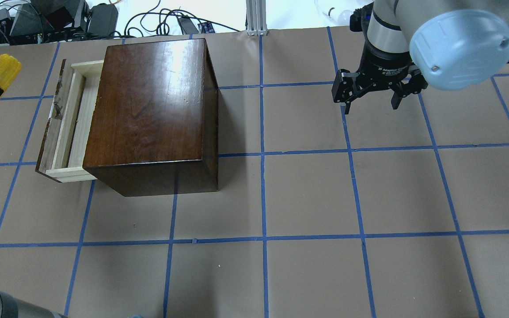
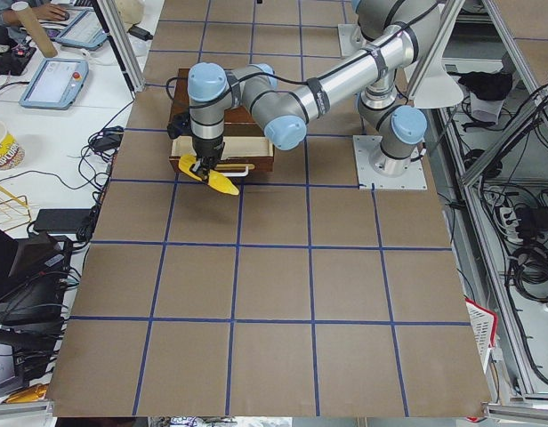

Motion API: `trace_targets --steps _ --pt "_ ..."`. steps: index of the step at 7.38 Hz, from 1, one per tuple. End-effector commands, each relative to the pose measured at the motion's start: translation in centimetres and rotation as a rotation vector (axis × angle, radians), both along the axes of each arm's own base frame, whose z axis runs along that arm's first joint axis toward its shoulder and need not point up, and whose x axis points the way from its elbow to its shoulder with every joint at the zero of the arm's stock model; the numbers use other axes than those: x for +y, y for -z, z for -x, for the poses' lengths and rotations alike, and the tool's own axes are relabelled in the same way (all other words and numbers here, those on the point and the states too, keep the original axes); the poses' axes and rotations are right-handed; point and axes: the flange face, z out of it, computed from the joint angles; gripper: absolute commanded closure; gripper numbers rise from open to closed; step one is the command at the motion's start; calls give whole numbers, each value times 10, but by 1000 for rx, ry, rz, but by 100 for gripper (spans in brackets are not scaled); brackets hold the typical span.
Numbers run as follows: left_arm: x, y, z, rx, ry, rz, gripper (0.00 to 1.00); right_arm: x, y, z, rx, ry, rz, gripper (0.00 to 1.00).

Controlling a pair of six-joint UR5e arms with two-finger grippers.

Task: Open drawer and put corn inside
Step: 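Lift the corn cob with the left gripper and raise it, then carry the corn over the open drawer and lower it inside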

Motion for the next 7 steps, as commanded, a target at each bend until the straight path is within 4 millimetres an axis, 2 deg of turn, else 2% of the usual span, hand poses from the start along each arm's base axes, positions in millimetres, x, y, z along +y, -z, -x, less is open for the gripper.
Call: trace_targets --steps 1,4,5,7 --pt "8 -16 49 59 -210 -42 100 0 0 0 0 0 0 0" --pt "4 -12 109 102 -451 -72 100 0 0 0 0 0 0 0" --pt "1 2 122 110 -489 -95 100 0 0 0 0 0 0 0" --pt "-1 24 124 123 -510 -128 100 0 0 0 0 0 0 0"
